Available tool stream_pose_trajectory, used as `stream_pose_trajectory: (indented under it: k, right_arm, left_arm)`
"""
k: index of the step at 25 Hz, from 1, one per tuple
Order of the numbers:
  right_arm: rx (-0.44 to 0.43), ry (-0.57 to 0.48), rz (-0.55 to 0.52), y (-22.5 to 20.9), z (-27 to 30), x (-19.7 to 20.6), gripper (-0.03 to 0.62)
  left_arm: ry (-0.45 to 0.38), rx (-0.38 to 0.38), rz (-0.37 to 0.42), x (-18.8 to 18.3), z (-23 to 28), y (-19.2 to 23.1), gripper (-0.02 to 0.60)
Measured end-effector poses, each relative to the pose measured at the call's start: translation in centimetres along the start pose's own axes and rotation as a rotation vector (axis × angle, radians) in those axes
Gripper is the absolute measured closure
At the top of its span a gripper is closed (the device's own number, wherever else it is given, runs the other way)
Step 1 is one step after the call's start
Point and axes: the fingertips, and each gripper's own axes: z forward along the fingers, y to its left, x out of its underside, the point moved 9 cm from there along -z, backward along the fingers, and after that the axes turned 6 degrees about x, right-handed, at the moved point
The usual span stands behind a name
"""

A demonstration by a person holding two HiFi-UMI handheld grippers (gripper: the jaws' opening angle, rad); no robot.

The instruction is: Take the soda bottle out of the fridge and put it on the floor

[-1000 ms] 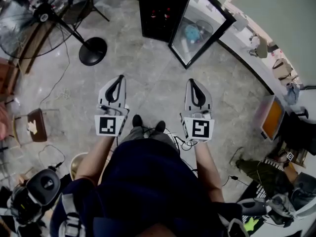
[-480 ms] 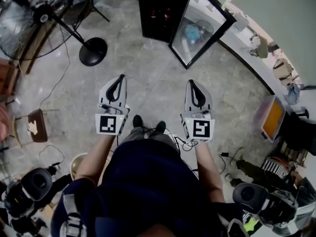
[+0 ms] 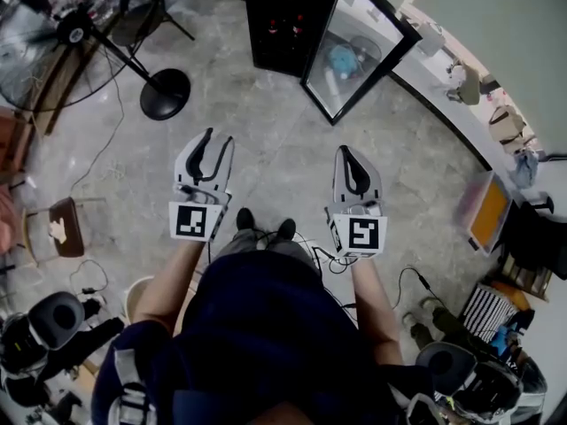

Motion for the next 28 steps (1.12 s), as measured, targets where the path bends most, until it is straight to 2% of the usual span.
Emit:
stream_pose_trajectory:
  k: [6, 18, 24, 28]
  right_arm:
    - [-0.005, 0.000, 0.005, -1.0, -0.7, 0.9, 0.576]
    - [-0.080, -0.014, 0.016, -5.0, 0.1, 2.1, 0.576]
    - [-0.089, -0.001, 0.028, -5.8, 2.1, 2.9, 0.576]
    - [-0.091, -0.005, 0.017, -5.3, 5.9, 3.2, 0.576]
  left_arm:
    - [0.002, 0.003, 0.023, 0.4, 0.4, -0.9, 0.373]
    - [0.016, -0.023, 0.042, 0.3, 4.7, -2.7, 0.327]
    - [0.020, -0.015, 0.047, 1.4, 8.0, -1.5, 0.318]
    - [0.011, -0.004, 0.048, 2.5, 11.3, 1.6, 0.318]
